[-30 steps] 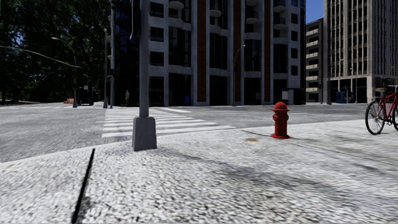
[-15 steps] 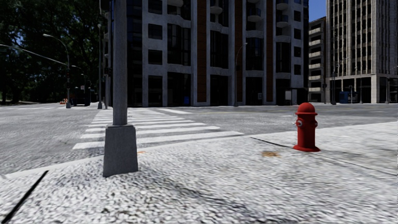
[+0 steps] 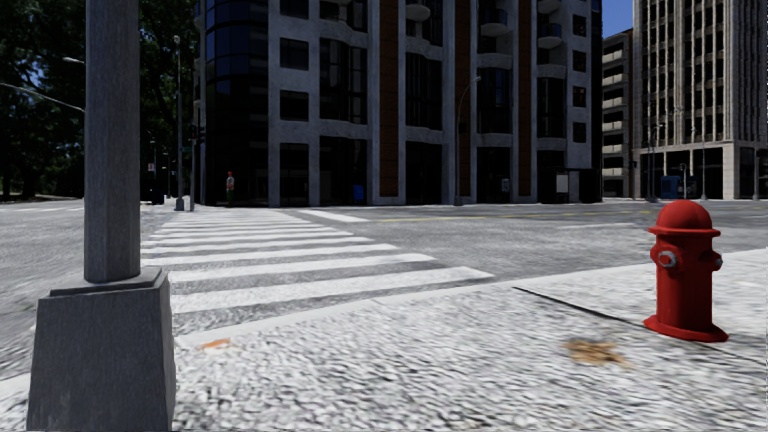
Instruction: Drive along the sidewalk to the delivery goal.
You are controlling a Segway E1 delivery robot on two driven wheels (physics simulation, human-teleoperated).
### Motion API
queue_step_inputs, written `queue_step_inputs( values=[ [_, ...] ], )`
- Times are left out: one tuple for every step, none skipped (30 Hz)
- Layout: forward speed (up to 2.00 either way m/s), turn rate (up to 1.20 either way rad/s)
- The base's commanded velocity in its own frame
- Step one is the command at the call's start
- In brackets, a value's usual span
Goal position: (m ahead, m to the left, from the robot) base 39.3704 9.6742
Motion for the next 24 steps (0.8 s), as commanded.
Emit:
queue_step_inputs(
  values=[
    [2.0,-0.34],
    [2.0,-0.32],
    [2.0,-0.23],
    [2.0,-0.11],
    [2.0,-0.11],
    [2.0,0.0],
    [1.96,0.0],
    [1.89,0.0],
    [1.75,0.0],
    [1.75,0.0],
    [1.63,0.0],
    [1.52,0.0],
    [1.38,0.0],
    [1.29,0.0],
    [1.22,0.0],
    [1.22,0.0],
    [1.19,0.0],
    [1.18,0.12],
    [1.18,0.2],
    [1.18,0.23],
    [1.18,0.23],
    [1.18,0.26],
    [1.18,0.34],
    [1.18,0.4]
  ],
)
